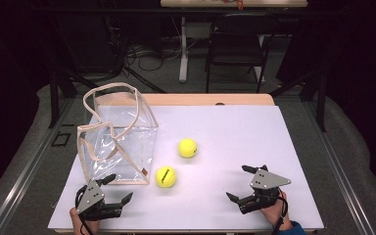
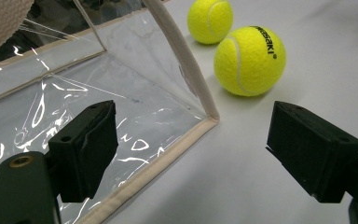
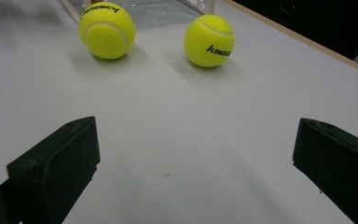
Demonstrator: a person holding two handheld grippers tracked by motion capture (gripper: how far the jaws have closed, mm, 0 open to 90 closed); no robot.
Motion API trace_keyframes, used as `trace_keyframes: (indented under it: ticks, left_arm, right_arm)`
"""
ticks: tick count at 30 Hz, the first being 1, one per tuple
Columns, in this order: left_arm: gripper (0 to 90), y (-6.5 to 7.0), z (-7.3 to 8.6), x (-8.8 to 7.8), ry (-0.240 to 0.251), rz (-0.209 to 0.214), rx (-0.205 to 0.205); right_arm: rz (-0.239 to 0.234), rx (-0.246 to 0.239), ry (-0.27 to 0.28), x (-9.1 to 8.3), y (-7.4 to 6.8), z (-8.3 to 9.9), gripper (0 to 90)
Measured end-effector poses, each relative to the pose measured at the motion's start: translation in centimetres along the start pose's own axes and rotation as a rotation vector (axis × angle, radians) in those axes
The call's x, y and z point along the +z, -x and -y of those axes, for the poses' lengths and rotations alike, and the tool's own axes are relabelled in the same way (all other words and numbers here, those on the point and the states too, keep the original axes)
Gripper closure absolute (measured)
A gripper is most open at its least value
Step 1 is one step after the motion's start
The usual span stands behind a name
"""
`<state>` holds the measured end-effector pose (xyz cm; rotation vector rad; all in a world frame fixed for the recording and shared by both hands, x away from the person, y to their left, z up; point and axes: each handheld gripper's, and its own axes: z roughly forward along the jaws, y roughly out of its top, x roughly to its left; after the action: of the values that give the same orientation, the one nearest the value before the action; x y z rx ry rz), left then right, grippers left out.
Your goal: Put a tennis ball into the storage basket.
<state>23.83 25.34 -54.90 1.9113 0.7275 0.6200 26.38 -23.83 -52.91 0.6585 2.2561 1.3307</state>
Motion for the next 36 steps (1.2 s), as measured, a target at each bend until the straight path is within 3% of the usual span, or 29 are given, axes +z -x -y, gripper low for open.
trace_keyframes:
  ticks: [19,36]
  left_arm:
    - [16.0,0.0,-0.2,0.4,0.009,0.014,0.004]
    - [16.0,0.1,-0.3,0.6,0.007,0.014,0.017]
  right_arm:
    - [-0.008,-0.02,-0.024,0.8,-0.9,-0.9,0.1]
    - [-0.004,0.01,-0.062,1.5,-0.9,-2.2,0.0]
